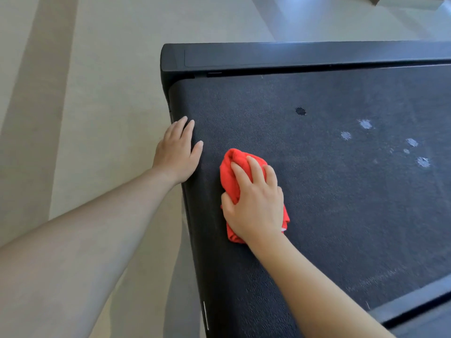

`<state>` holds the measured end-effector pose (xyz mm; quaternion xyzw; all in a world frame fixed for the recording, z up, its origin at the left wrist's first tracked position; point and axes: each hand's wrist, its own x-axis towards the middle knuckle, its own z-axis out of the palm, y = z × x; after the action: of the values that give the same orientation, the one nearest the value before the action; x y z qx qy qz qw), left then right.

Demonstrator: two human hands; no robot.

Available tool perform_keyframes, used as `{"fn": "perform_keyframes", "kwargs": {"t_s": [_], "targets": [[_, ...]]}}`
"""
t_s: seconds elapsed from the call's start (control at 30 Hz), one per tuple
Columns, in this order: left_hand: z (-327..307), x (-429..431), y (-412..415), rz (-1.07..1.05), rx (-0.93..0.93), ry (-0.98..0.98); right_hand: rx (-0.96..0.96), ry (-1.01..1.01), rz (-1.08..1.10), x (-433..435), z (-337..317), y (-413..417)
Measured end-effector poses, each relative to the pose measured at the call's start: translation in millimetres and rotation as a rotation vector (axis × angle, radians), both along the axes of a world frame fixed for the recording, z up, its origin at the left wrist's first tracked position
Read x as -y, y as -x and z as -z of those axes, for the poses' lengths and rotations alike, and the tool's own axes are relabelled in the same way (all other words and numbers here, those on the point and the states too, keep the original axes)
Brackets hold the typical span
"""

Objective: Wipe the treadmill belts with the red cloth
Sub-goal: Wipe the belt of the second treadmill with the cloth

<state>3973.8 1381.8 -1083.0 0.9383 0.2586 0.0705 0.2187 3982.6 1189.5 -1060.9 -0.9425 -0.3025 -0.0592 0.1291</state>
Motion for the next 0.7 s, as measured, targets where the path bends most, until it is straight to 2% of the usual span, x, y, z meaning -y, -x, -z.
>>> {"fn": "perform_keyframes", "kwargs": {"t_s": [0.13,0.3,0.47,0.7], "targets": [[0,-10,-15,-0.036,0.028,0.043,-0.071,-0.002,-0.013,-36,-1,-41],[7,-13,-32,-0.101,0.094,0.116,-0.055,-0.028,0.003,-73,-1,-92],[12,-10,-37,-0.133,0.123,0.066,-0.046,-0.018,0.001,-102,-2,-135],[10,-13,-33,-0.114,0.110,0.110,-0.057,-0.004,-0.047,-92,-3,-115]]}}
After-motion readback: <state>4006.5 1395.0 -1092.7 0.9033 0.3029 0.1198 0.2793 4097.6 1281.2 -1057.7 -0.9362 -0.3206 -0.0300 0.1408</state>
